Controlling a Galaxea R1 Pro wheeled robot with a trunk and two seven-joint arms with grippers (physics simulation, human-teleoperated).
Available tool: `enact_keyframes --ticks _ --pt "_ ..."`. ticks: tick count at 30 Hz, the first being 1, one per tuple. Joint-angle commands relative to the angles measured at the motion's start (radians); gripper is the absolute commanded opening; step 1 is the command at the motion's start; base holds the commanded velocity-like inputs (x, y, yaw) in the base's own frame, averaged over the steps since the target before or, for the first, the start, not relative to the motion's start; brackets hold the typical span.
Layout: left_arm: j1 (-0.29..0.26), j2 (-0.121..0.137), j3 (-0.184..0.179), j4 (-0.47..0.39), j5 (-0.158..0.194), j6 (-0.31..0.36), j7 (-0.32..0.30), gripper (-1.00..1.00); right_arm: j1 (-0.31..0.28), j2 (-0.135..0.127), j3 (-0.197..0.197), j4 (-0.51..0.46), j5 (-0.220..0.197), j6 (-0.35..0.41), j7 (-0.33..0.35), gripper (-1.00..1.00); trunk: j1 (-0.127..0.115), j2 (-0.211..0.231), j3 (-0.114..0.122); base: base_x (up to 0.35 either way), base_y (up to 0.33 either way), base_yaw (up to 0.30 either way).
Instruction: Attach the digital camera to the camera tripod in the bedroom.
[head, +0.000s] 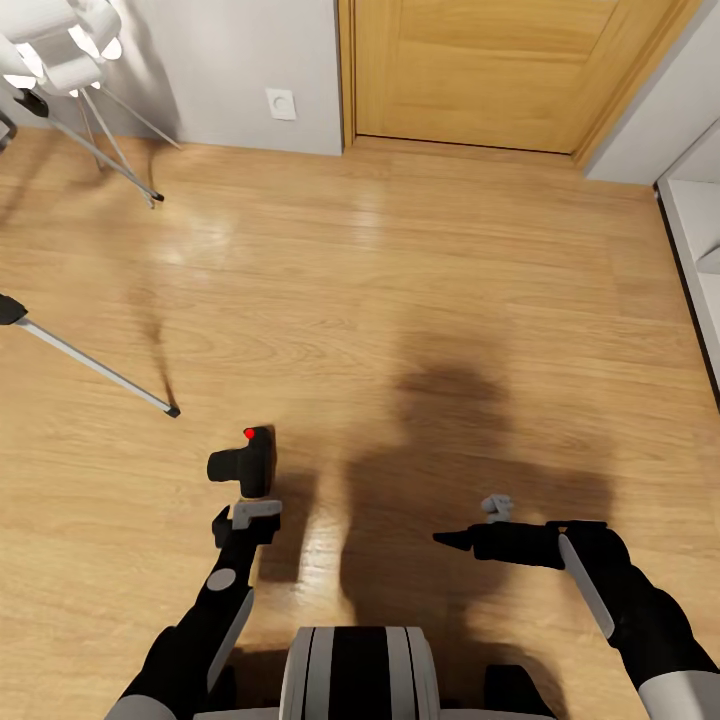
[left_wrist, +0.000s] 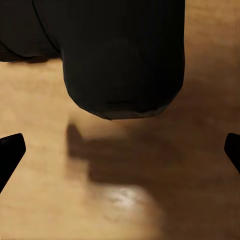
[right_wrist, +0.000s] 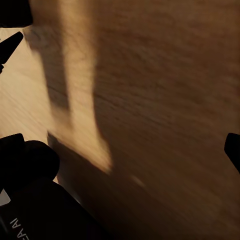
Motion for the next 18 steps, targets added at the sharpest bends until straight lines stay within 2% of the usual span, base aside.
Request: enact_keyframes --ticks 1,11,14,15,18 --pt "0.000 0.000 -0.003 0.001 0.000 -0.002 0.007 1.00 0.000 -0.001 0.002 0.000 -0.006 0.006 -0.002 1.00 0.000 0.000 0.000 0.000 0.000 0.000" --pt "0.000 -0.002 -0.003 0.014 0.002 -0.009 0.008 1.00 0.000 -0.001 0.002 0.000 -0.006 0.005 -0.002 1.00 0.000 0.000 0.000 0.000 0.000 0.000" --pt "0.000 -0.003 -0.003 0.016 0.003 -0.030 0.008 1.00 0.000 0.000 0.002 0.000 -0.006 0.005 -0.002 1.00 0.000 0.000 0.000 0.000 0.000 0.000" --pt "0.000 -0.003 -0.003 0.021 0.006 -0.077 0.009 1.00 0.000 0.000 0.002 0.000 -0.006 0.004 -0.002 1.00 0.000 0.000 0.000 0.000 0.000 0.000" --pt "0.000 -0.003 -0.003 0.038 0.009 -0.097 0.010 1.00 0.000 0.001 0.002 0.000 -0.006 0.004 -0.002 1.00 0.000 0.000 0.000 0.000 0.000 0.000"
